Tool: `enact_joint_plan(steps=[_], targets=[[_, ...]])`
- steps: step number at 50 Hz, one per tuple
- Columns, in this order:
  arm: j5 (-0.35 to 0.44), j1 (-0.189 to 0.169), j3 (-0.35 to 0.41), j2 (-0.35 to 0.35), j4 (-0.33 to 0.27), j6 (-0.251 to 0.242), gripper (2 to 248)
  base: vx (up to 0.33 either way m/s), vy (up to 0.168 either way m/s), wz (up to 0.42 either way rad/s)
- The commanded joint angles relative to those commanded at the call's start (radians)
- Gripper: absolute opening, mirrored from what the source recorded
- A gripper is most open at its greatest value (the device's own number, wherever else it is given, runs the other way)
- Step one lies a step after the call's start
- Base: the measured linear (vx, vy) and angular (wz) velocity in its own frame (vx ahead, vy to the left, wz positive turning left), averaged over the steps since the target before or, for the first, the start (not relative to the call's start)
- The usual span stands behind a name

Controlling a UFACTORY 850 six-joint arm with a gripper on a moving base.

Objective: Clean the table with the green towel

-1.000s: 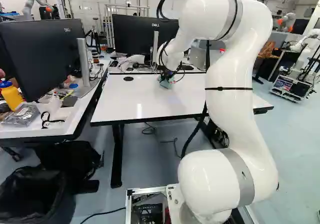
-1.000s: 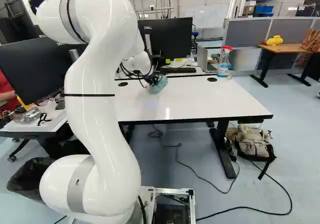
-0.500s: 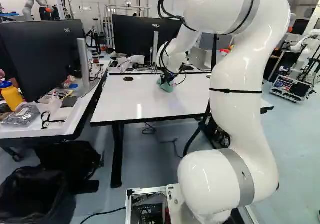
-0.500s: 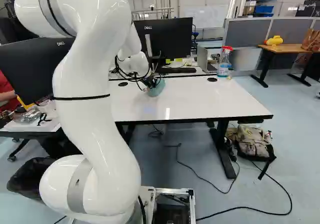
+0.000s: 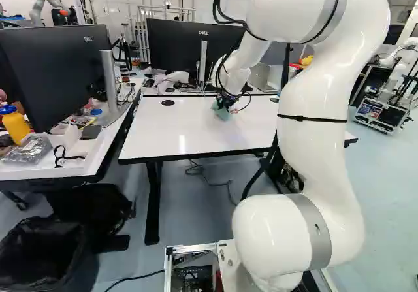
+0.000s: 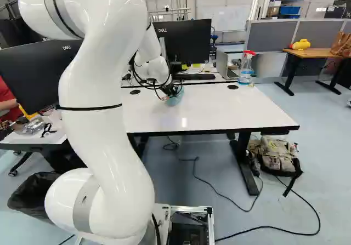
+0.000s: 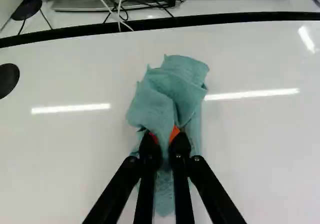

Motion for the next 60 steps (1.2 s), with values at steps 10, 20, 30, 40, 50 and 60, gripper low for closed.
enact_joint_plan(steps=[10, 20, 30, 40, 50, 60], targets=[[0.000, -0.019, -0.047, -0.036, 0.000, 0.000, 39, 0.000, 0.000, 0.000], [0.000, -0.035, -0.100, -0.076, 0.000, 0.000, 39, 0.000, 0.000, 0.000], [0.000, -0.044, -0.156, -0.117, 0.000, 0.000, 39, 0.000, 0.000, 0.000], [0.000, -0.038, -0.211, -0.158, 0.000, 0.000, 39, 0.000, 0.000, 0.000], [0.000, -0.031, -0.231, -0.172, 0.000, 0.000, 39, 0.000, 0.000, 0.000], [0.000, -0.031, -0.231, -0.170, 0.000, 0.000, 39, 0.000, 0.000, 0.000]])
